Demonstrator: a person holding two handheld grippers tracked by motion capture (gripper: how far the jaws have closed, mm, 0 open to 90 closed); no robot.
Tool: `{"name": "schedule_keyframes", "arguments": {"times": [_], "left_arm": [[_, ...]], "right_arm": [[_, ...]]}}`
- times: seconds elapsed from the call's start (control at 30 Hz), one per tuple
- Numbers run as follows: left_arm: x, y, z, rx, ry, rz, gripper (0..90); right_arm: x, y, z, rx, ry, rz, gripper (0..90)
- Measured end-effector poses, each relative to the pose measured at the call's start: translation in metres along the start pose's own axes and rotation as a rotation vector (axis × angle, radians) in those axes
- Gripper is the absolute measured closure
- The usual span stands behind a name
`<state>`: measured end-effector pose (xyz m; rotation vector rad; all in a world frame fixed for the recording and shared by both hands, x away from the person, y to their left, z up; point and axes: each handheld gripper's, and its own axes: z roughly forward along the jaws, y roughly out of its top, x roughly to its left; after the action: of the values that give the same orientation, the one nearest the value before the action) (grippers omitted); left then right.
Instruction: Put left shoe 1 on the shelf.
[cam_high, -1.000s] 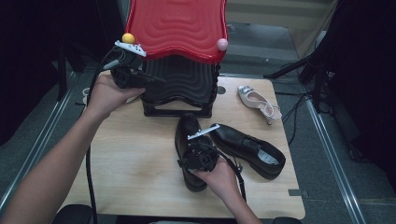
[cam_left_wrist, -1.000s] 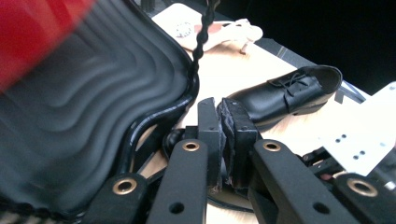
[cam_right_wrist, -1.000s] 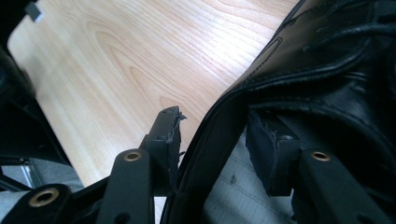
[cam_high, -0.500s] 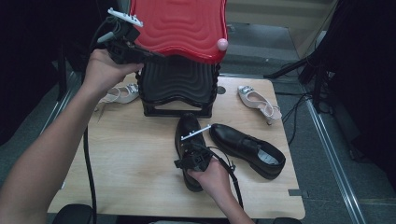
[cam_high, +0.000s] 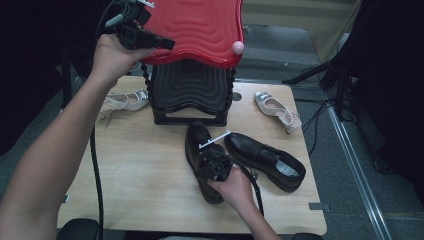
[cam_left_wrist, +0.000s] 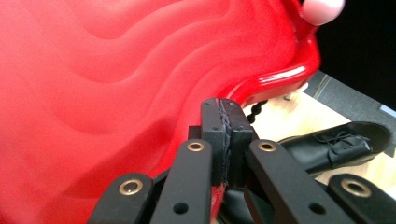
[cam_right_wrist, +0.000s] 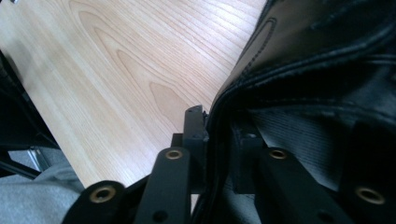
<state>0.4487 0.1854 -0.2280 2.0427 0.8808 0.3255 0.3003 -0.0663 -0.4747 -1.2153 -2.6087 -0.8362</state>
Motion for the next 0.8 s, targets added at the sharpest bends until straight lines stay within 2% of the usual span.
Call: {"name": "schedule_keyframes", "arguments": {"times": [0.17,0.37,0.6,0.63,0.8], "left_arm": [[0.004,0.001,0.006,0.002,0.011,-0.012,89.6],[0.004,-0.001,0.012,0.026,0.017,-0.001,89.6],[0.007,-0.003,0.014,0.021,0.008,-0.027,89.7],[0.007,-0.003,0.014,0.022,0.008,-0.028,89.8],[0.006,-0.003,0.014,0.023,0.009,-0.030,90.0]], "right_arm": [[-0.006,-0.003,-0.013,-0.036,0.005,-0.020,86.3],[-0.020,-0.007,-0.028,-0.079,0.036,0.002,87.1],[-0.031,-0.003,-0.047,-0.129,0.057,0.028,87.1],[-0.032,-0.002,-0.049,-0.132,0.062,0.036,87.1],[-0.029,0.004,-0.057,-0.137,0.059,0.018,87.2]]}}
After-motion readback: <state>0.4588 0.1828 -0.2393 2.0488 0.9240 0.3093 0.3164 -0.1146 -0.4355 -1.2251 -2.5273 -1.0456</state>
